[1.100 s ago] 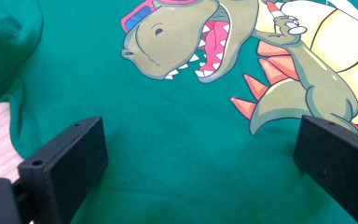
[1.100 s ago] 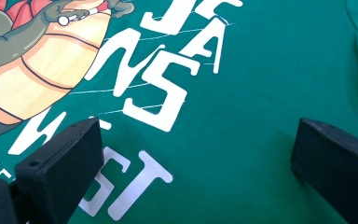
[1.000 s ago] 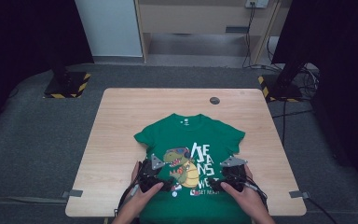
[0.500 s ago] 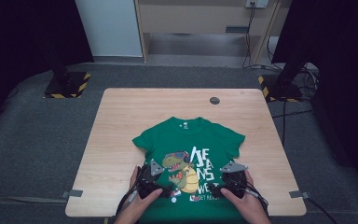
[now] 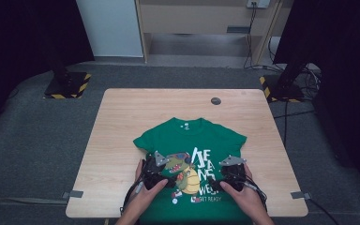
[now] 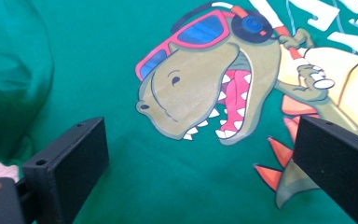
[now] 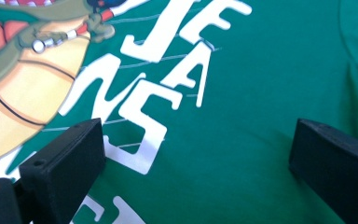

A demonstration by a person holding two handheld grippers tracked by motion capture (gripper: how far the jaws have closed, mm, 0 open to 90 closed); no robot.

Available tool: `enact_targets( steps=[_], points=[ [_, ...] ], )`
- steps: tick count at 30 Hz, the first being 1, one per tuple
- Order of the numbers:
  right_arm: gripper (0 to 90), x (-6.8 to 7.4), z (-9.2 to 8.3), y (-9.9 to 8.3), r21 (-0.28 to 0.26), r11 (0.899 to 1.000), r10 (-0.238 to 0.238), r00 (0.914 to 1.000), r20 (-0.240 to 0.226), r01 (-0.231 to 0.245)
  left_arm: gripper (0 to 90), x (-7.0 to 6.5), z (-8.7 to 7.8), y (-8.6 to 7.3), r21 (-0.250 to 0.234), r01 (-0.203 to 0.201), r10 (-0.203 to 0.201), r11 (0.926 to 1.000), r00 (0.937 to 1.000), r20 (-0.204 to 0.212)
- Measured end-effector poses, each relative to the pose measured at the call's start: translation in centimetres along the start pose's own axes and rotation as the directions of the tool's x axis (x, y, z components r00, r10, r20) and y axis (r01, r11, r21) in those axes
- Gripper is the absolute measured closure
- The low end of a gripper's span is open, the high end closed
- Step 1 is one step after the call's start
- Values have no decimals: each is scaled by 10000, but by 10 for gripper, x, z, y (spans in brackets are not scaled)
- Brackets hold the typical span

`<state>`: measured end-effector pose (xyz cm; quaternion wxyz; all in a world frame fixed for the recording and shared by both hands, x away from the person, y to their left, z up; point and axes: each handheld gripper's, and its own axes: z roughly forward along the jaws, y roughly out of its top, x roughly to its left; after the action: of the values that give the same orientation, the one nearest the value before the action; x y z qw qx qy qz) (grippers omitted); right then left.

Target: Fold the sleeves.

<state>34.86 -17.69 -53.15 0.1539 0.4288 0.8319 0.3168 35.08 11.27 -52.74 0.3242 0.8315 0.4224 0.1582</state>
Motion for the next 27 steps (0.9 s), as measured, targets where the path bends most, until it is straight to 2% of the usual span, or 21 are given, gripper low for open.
enact_targets(
  steps=[4, 14, 22, 25, 27],
  points=[
    [27, 1, -1, -3, -108, 9999, -34, 10000, 1, 34, 24, 0, 2, -4, -36, -42, 41, 10000, 10000, -18],
    [24, 11, -8, -13, -231, 9997, -31, 10000, 17, 32, 21, -5, -5, -13, -19, -122, 122, 9999, 9999, 35],
    [21, 21, -15, -20, -125, 9998, -134, 9999, -62, 133, 14, -12, -16, -23, 109, -286, 284, 9995, 9994, 211],
    [20, 25, -18, -21, 26, 9998, -198, 9998, -92, 198, 16, -12, -17, -23, 113, -266, 263, 9996, 9993, 269],
    [36, 25, -19, -20, 120, 9995, -301, 9994, -177, 303, 28, -10, -16, -20, 6, -205, 204, 9998, 9997, 165]
  ],
)
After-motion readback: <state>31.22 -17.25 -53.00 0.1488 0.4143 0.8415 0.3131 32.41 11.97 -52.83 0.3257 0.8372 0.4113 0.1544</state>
